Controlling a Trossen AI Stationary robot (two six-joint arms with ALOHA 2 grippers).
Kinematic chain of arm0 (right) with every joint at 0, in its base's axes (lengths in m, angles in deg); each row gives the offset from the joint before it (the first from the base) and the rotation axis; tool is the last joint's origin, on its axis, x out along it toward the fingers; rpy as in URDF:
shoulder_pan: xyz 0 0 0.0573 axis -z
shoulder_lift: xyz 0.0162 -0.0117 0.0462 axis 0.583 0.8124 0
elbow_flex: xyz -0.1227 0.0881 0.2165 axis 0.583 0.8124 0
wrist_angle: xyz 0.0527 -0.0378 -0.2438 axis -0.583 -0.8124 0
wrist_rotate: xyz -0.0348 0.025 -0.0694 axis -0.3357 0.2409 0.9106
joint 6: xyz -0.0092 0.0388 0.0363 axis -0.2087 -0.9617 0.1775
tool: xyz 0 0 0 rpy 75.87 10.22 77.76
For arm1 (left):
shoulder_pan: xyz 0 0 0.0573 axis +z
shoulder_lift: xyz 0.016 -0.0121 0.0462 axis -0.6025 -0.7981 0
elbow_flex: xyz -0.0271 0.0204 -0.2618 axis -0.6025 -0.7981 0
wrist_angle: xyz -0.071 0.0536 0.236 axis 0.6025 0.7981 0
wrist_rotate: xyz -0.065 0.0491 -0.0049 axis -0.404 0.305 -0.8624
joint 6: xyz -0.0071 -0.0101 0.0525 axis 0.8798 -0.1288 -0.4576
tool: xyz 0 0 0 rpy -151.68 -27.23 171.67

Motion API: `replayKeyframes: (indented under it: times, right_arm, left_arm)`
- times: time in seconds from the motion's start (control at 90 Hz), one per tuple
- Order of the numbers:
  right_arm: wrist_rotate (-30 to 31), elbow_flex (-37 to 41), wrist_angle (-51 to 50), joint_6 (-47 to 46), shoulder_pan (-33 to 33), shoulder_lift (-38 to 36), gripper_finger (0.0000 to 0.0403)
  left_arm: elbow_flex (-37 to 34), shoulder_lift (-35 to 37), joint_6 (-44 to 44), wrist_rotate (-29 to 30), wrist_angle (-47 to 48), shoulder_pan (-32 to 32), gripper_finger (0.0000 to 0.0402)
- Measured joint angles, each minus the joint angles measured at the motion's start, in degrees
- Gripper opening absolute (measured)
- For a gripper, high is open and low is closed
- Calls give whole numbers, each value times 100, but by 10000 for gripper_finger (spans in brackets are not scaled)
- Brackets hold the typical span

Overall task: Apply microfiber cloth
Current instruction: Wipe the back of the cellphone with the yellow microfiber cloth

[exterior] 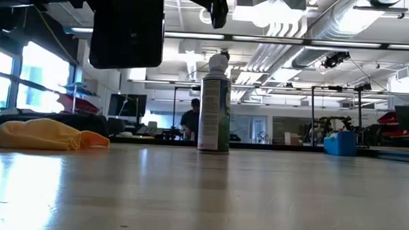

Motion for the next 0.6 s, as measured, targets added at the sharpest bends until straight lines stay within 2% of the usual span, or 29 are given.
replayKeyframes:
  times: [0.2,0.389,0.6]
  right_arm:
    - [-36,0,6,-205,165,0,69]
    - [-414,0,29,-309,312,0,17]
    - [-450,0,40,-272,305,0,6]
  left_arm:
    - [13,1,-142,1,-65,132,8]
    - [13,2,-139,-33,-85,225,9]
    - [15,100,-382,-16,-74,147,56]
